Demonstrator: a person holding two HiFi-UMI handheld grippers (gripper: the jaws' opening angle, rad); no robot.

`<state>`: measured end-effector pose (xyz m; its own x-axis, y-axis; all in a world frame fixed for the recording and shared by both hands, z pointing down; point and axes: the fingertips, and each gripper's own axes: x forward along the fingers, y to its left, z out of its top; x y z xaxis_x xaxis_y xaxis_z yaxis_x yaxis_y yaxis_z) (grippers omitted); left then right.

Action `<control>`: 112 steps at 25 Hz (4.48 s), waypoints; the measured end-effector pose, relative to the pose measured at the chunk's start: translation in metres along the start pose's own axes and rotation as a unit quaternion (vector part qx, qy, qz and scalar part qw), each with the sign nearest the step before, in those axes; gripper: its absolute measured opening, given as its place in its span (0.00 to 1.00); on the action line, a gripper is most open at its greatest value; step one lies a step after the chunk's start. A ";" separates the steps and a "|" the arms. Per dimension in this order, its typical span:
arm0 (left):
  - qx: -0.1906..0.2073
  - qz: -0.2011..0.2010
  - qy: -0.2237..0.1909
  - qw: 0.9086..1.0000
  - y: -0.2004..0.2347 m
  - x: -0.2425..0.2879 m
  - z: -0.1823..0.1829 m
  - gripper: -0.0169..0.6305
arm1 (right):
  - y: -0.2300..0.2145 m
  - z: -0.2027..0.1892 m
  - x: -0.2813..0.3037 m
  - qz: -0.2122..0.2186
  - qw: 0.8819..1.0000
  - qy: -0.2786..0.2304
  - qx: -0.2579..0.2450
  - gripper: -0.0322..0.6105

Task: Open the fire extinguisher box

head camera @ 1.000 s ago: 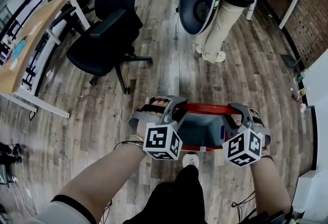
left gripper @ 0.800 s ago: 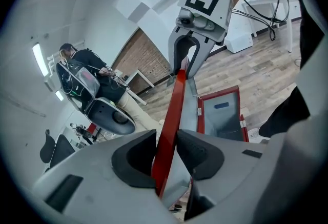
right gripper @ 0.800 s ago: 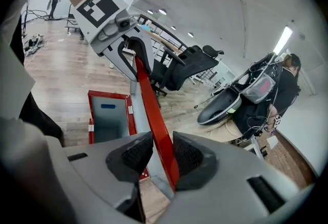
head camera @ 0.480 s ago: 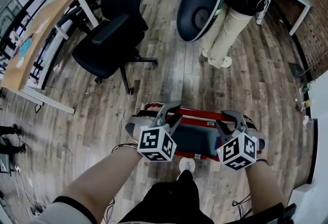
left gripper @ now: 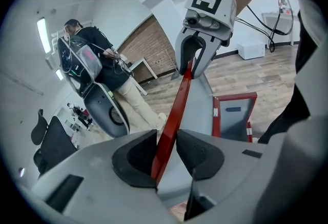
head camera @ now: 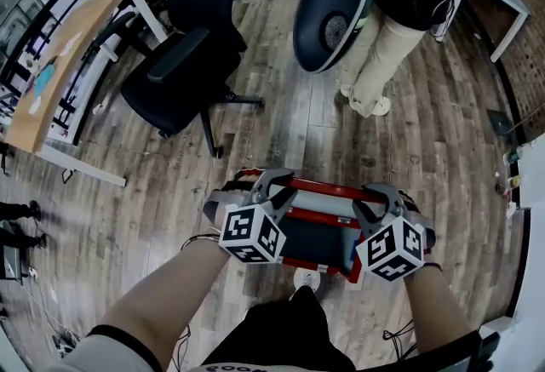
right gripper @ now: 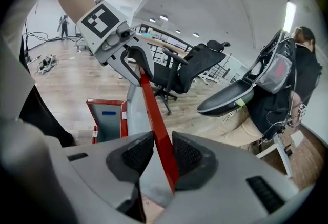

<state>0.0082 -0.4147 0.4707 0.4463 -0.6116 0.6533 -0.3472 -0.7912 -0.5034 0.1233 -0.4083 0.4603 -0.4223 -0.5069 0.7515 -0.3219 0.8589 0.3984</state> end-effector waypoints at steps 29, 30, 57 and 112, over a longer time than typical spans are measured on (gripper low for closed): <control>-0.072 -0.063 0.039 0.995 0.055 0.104 -0.034 0.18 | -0.069 -0.024 0.100 0.064 0.998 0.023 -0.004 0.17; -0.075 -0.063 0.040 0.994 0.055 0.107 -0.035 0.18 | -0.070 -0.025 0.102 0.064 0.998 0.023 -0.005 0.17; -0.059 -0.053 0.086 0.993 0.056 0.117 -0.038 0.18 | -0.069 -0.030 0.106 0.077 0.997 0.018 0.002 0.20; -0.267 -0.037 -0.320 0.908 -0.075 -0.452 0.110 0.08 | 0.167 0.229 -0.351 -0.065 0.900 -0.298 0.311 0.09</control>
<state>-0.0767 -0.0794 0.1506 0.8136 -0.5675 0.1261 -0.5707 -0.8210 -0.0127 0.0245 -0.1039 0.1425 -0.6664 -0.7092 0.2301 -0.7355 0.6758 -0.0474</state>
